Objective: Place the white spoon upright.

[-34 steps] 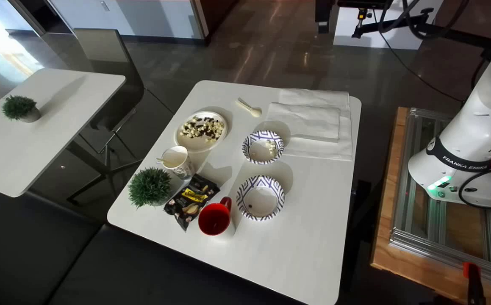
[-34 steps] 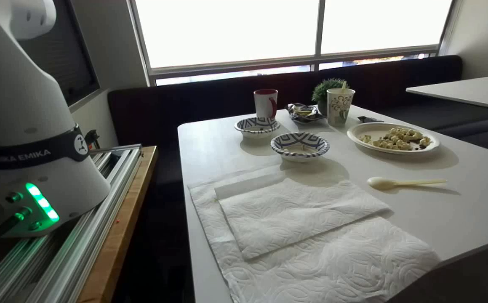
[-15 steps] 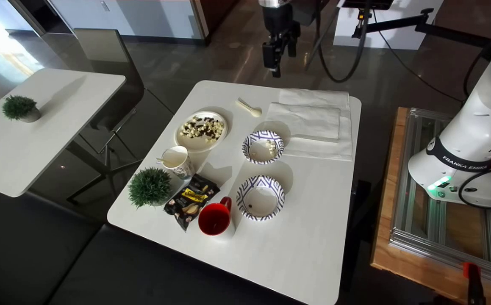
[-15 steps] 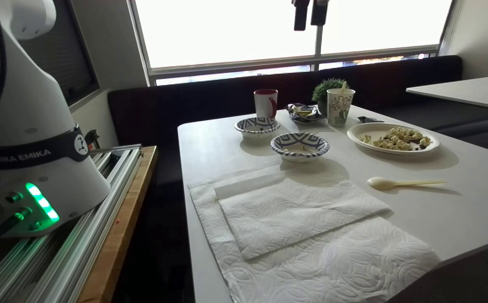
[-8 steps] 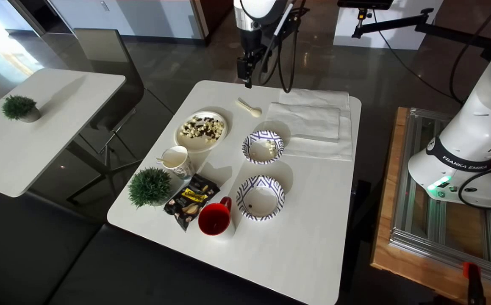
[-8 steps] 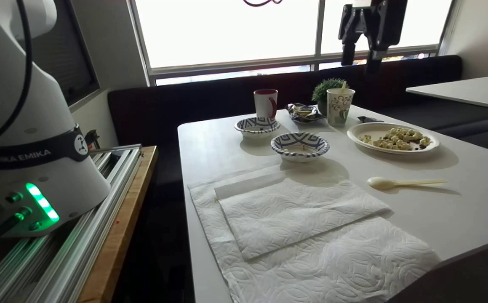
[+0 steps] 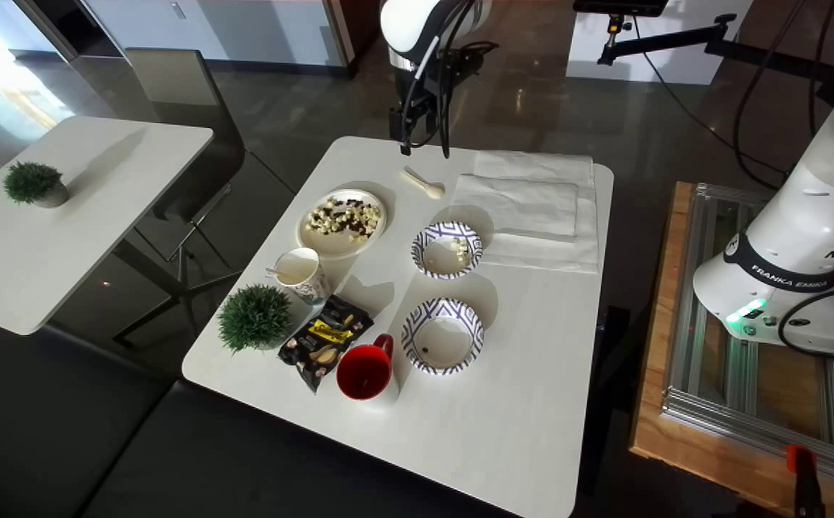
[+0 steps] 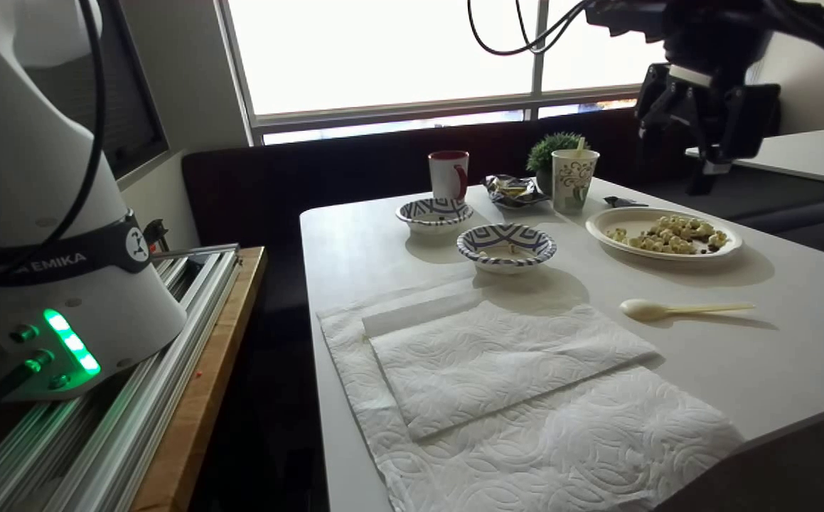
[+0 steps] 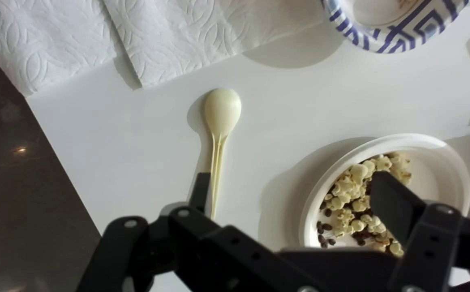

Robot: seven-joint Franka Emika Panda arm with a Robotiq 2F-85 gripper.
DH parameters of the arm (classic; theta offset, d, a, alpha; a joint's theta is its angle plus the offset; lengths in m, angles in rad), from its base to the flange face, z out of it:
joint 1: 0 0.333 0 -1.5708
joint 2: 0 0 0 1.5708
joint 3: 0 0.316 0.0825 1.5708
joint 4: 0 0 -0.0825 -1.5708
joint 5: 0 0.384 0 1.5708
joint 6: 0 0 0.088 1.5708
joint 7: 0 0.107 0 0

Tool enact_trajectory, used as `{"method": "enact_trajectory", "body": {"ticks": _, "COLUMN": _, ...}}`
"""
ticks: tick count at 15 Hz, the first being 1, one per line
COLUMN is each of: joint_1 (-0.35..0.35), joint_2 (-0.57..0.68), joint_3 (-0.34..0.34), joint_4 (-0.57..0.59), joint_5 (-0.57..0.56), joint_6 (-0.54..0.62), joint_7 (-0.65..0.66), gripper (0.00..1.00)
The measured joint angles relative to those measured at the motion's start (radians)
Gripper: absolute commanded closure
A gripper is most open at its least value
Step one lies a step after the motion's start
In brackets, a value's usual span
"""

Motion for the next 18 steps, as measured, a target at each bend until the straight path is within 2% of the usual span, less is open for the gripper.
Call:
{"method": "enact_trajectory", "body": {"ticks": 5, "joint_1": -0.035, "joint_2": 0.097, "joint_3": -0.001, "joint_4": 0.096, "joint_5": 0.012, "joint_6": -0.011, "joint_7": 0.001, "gripper": 0.0}}
{"method": "enact_trajectory", "body": {"ticks": 11, "joint_1": -0.034, "joint_2": 0.108, "joint_3": 0.002, "joint_4": 0.107, "joint_5": 0.012, "joint_6": -0.019, "joint_7": 0.004, "gripper": 0.0}}
{"method": "enact_trajectory", "body": {"ticks": 18, "joint_1": -0.052, "joint_2": 0.203, "joint_3": 0.031, "joint_4": 0.129, "joint_5": 0.059, "joint_6": 0.008, "joint_7": -0.014, "gripper": 0.0}}
